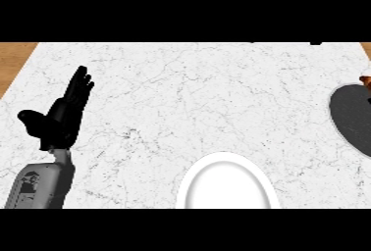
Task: Pick the croissant from the plate and place it in the pan
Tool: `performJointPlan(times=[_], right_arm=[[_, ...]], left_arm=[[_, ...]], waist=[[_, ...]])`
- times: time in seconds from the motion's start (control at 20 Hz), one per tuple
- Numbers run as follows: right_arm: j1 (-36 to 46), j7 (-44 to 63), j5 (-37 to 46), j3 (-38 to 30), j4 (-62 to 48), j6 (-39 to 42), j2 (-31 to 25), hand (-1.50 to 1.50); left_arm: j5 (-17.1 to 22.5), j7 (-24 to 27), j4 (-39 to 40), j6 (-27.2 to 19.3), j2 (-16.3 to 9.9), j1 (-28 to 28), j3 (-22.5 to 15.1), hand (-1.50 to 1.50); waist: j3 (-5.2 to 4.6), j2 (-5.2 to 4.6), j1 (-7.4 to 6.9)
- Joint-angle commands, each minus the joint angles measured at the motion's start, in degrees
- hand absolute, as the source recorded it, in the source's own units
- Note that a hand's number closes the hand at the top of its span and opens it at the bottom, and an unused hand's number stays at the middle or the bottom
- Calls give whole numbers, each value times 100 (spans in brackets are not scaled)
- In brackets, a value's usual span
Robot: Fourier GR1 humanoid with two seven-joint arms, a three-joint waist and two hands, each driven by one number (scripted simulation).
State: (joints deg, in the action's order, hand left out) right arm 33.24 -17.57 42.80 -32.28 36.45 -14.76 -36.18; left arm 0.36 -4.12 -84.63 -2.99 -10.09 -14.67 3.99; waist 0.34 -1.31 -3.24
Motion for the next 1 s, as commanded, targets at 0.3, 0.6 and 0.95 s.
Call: performJointPlan(times=[0.3, 0.6, 0.95], right_arm=[[380, -714, -535, -341, -1936, 1661, -291, -150], [581, -1399, -734, -602, -2163, 1229, -244, -150], [249, -2276, -1775, -1553, -2317, 1913, -635, -150]], left_arm=[[-6, -135, 146, -72, 7, -279, 63, 0], [-62, -175, 176, -97, 33, -340, 24, 0], [-2, -5, 132, -27, -11, 4, 112, 0]], waist=[[15, -23, 17], [7, -1, 52], [-5, 60, 192]])
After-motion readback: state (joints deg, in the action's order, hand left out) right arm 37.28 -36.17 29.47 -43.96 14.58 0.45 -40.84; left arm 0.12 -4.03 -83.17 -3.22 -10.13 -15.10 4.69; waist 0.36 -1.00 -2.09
